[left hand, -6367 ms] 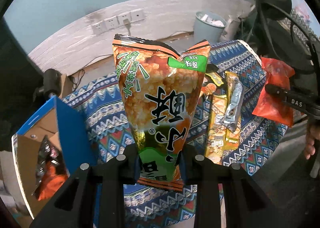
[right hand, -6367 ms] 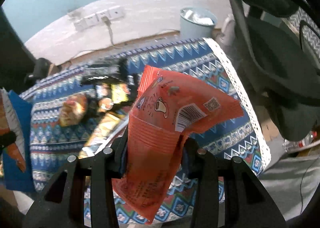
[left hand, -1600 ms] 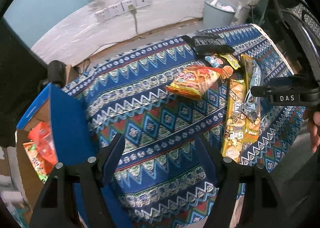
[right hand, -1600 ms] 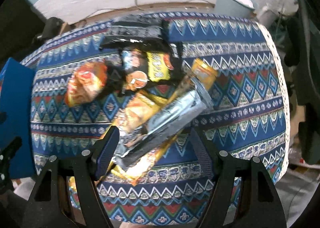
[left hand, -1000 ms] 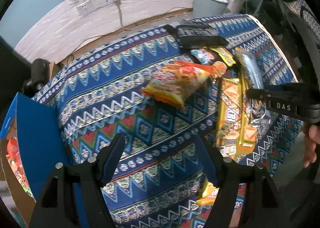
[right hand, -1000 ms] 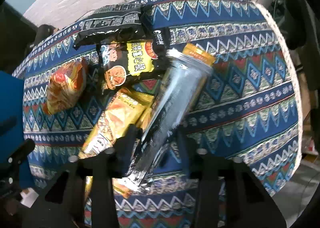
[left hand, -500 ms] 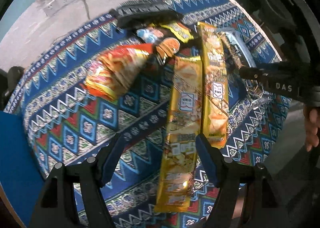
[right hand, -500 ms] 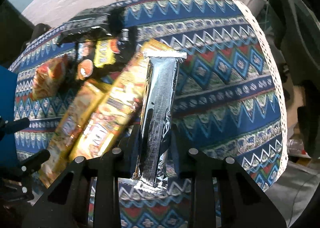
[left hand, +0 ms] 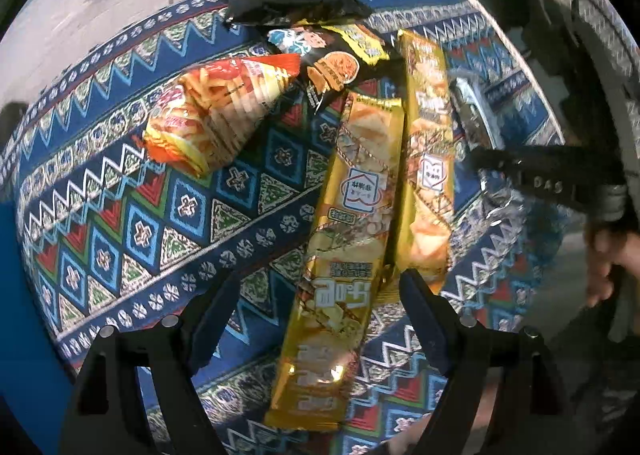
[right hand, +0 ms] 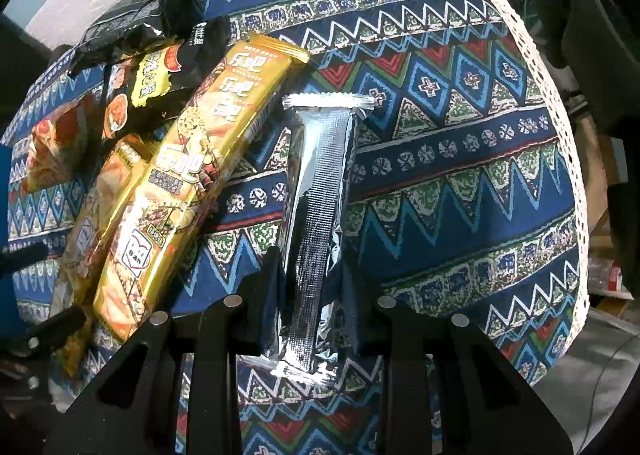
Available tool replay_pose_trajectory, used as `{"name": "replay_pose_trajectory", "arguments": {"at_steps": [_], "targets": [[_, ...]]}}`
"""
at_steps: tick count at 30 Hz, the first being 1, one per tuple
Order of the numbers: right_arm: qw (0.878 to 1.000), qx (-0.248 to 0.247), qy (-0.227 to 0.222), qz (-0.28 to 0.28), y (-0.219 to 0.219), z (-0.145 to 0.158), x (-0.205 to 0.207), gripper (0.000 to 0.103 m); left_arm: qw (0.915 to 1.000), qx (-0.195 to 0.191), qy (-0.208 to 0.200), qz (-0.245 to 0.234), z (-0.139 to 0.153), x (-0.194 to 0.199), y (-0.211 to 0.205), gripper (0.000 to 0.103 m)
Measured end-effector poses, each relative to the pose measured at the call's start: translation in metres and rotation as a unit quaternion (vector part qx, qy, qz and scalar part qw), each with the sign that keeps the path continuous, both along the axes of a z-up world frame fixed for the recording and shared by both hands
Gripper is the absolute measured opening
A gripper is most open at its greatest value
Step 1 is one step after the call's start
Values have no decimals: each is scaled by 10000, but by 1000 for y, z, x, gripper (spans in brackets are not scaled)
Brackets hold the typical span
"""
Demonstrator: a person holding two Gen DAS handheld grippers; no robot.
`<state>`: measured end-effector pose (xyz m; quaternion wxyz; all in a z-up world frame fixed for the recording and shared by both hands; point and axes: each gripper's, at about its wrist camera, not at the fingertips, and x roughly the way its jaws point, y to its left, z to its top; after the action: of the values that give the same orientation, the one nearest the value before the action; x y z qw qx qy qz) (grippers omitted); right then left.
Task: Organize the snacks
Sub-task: 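Grasp the silver bar with the right gripper while the left gripper grasps a gold wafer bar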
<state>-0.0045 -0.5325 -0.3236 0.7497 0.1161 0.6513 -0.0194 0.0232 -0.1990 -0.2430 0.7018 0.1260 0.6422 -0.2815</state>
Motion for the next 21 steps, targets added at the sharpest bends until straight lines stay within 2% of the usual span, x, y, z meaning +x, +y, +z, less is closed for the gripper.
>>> {"name": "replay_pose_trajectory", "arguments": {"at_steps": [6, 11, 13, 15, 18, 20, 21], "targets": [[10000, -12, -28, -7, 3, -5, 3, 27, 9988, 290, -239, -299, -13, 0, -9, 83], [9999, 26, -148, -82, 18, 2, 15, 28, 9990, 263, -228, -272, -26, 6, -18, 83], [9996, -13, -258, -71, 17, 3, 16, 29, 9982, 341, -342, -345, -29, 4, -23, 83], [9994, -53, -350, -27, 16, 5, 16, 29, 9974, 359, -442, -441, -30, 2, -28, 78], [9989, -176, -432, 79, 23, 7, 16, 29, 9969, 329, -522, -483, -31, 4, -39, 64], [9984, -283, -446, 179, 30, 7, 14, 28, 9963, 345, -581, -539, -30, 3, -43, 41], [9982, -332, -448, 211, 33, 7, 13, 28, 9956, 395, -631, -567, -29, 3, -46, 39]]}}
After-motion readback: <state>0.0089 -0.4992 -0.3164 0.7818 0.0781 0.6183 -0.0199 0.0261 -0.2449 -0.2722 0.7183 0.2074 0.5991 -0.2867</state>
